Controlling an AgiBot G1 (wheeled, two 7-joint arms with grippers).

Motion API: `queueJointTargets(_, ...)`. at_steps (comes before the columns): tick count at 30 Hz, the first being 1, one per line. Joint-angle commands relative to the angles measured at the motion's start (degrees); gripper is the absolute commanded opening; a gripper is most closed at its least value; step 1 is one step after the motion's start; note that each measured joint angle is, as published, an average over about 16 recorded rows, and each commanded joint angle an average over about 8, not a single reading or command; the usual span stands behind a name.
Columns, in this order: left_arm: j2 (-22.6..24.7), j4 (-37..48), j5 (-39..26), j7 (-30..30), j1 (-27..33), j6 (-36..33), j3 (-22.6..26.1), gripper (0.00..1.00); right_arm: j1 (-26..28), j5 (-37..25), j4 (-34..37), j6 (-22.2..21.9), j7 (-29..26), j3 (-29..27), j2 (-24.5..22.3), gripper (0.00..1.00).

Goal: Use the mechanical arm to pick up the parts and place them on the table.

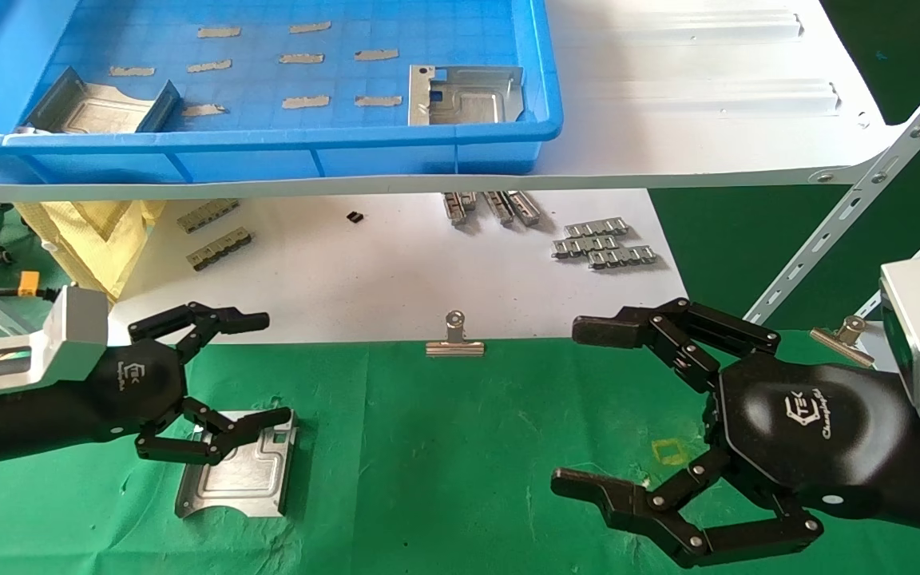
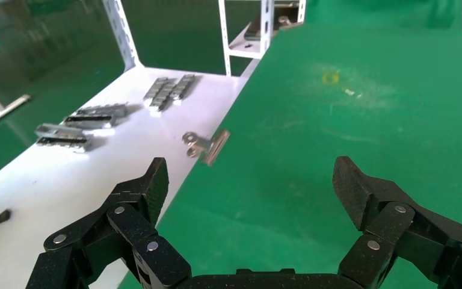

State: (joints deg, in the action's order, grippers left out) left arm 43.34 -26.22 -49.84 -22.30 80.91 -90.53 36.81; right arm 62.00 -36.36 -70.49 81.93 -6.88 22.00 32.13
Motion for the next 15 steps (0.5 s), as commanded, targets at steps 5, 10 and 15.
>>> queueJointTargets(5, -1.1, -6.5, 1.1, 4.5, -2.7, 0.7, -2.9, 1.00, 0.0, 0.0, 0.0, 0.0, 0.0, 0.0, 0.0, 1.00)
queueJointTargets(10, -2.1, -11.9, 2.0, 8.3, -4.9, 1.2, -5.2, 1.00, 0.0, 0.0, 0.0, 0.0, 0.0, 0.0, 0.0, 1.00)
queueJointTargets(15, -3.0, -17.2, 2.9, 12.0, -7.0, 1.8, -7.6, 1.00, 0.0, 0.0, 0.0, 0.0, 0.0, 0.0, 0.0, 1.00)
